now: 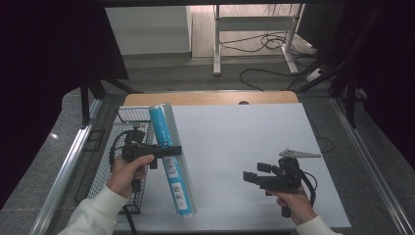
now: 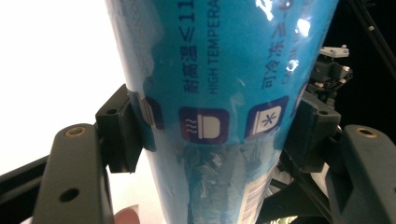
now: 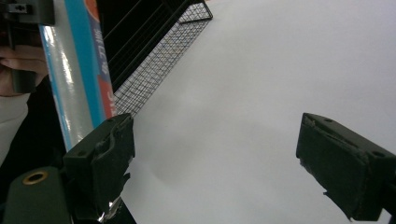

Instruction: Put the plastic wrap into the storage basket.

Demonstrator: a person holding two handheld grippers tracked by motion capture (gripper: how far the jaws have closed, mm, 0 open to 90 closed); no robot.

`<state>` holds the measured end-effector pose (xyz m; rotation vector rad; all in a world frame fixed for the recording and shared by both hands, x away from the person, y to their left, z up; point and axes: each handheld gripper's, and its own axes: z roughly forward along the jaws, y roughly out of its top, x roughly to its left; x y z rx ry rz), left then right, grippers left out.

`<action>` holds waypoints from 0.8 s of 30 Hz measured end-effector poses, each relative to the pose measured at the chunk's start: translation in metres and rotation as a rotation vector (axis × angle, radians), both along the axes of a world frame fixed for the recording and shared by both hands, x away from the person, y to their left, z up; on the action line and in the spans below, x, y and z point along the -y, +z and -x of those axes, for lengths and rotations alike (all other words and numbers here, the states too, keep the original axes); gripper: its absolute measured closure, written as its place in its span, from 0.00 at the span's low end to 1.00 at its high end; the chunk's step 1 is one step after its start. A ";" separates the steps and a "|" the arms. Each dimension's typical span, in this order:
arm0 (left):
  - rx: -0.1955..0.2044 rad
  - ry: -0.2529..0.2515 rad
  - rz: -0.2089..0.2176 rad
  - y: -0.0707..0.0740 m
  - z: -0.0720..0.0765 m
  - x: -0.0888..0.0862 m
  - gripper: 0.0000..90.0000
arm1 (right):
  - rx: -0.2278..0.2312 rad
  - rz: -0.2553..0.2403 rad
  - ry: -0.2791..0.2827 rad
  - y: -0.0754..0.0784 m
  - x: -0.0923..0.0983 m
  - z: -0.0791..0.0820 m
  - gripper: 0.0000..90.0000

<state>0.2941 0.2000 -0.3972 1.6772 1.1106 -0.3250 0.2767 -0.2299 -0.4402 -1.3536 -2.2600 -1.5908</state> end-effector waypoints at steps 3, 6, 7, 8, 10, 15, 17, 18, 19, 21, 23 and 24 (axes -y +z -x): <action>-0.006 0.001 -0.004 0.006 0.001 -0.012 0.35 | -0.009 -0.001 -0.006 -0.001 0.001 -0.001 0.14; -0.012 0.001 -0.017 0.013 0.001 -0.025 0.35 | -0.019 -0.001 -0.010 -0.002 0.002 -0.001 0.14; -0.016 0.002 -0.020 0.016 0.002 -0.031 0.35 | -0.023 0.002 -0.011 -0.002 0.002 -0.001 0.14; -0.018 0.004 -0.021 0.019 0.003 -0.036 0.35 | -0.022 0.002 -0.013 -0.002 0.002 -0.002 0.14; -0.019 0.014 -0.029 0.024 0.005 -0.048 0.35 | -0.020 0.003 -0.013 -0.003 0.002 -0.002 0.14; -0.020 0.063 -0.079 0.037 0.009 -0.078 0.35 | -0.024 0.002 -0.021 -0.004 0.003 -0.003 0.15; -0.024 0.075 -0.100 0.042 0.010 -0.091 0.35 | -0.029 0.001 -0.026 -0.004 0.003 -0.003 0.15; -0.026 0.084 -0.110 0.044 0.010 -0.095 0.35 | -0.030 0.001 -0.027 -0.004 0.003 -0.003 0.15; -0.030 0.090 -0.124 0.047 0.009 -0.100 0.35 | -0.031 0.002 -0.028 -0.004 0.003 -0.004 0.15; -0.034 0.107 -0.154 0.051 0.008 -0.111 0.35 | -0.031 0.003 -0.028 -0.003 0.003 -0.004 0.15; -0.041 0.117 -0.164 0.054 0.007 -0.120 0.35 | -0.029 0.008 -0.028 -0.004 0.003 -0.004 0.15; -0.043 0.123 -0.169 0.055 0.006 -0.124 0.35 | -0.031 0.010 -0.028 -0.004 0.003 -0.004 0.15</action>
